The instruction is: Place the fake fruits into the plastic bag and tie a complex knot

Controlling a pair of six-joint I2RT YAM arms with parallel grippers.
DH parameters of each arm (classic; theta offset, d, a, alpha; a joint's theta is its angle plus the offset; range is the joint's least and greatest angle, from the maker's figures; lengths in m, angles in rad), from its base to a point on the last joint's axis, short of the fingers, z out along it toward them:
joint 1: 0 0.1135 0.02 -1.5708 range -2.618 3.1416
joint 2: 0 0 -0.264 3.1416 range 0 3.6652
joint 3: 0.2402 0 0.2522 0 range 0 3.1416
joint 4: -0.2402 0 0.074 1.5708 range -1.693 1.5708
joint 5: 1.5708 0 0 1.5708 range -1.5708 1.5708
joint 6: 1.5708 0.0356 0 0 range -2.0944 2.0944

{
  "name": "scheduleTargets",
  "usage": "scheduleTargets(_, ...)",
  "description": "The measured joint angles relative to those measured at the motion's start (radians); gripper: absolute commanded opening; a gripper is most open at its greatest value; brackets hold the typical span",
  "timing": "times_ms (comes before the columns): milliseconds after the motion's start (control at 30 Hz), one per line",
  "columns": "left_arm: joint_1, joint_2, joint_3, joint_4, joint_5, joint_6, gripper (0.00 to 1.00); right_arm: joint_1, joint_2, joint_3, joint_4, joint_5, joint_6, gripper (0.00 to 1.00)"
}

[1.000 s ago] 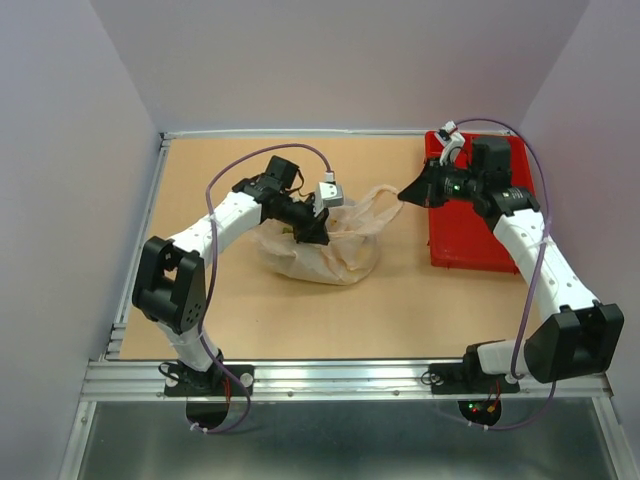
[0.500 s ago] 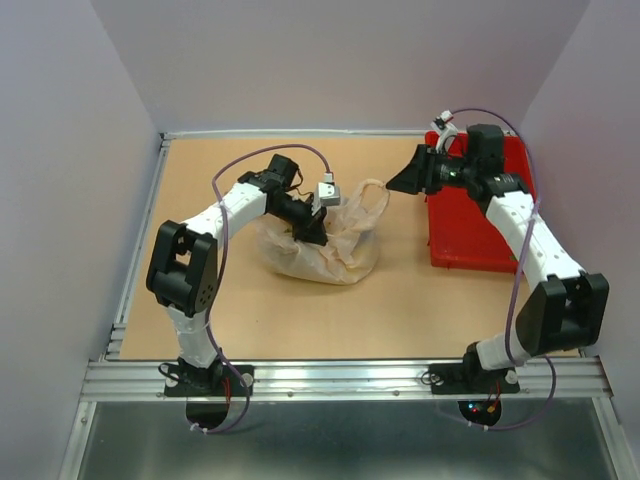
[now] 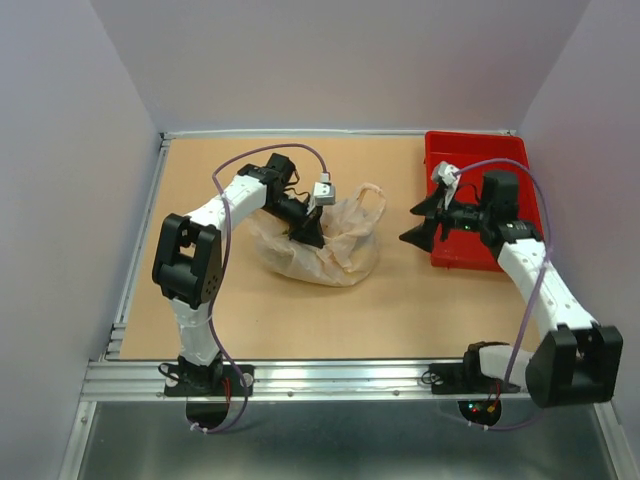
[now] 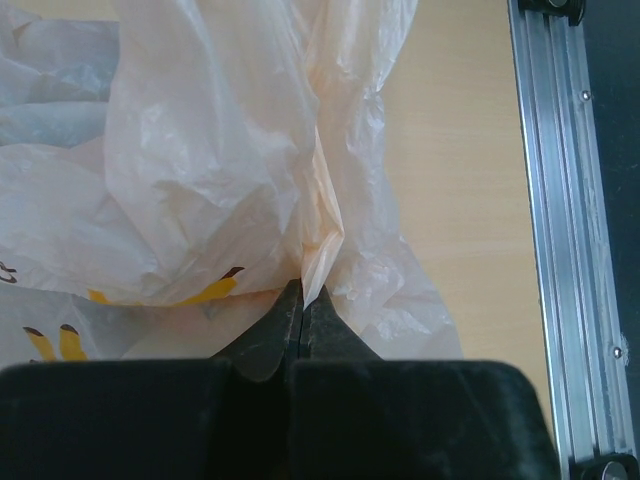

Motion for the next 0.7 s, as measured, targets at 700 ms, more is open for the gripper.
scheduleTargets(700, -0.023, 0.009, 0.062, -0.059, 0.006, 0.045, 0.0, 0.283, 0.43, -0.109, 0.84, -0.056, 0.266, 0.93)
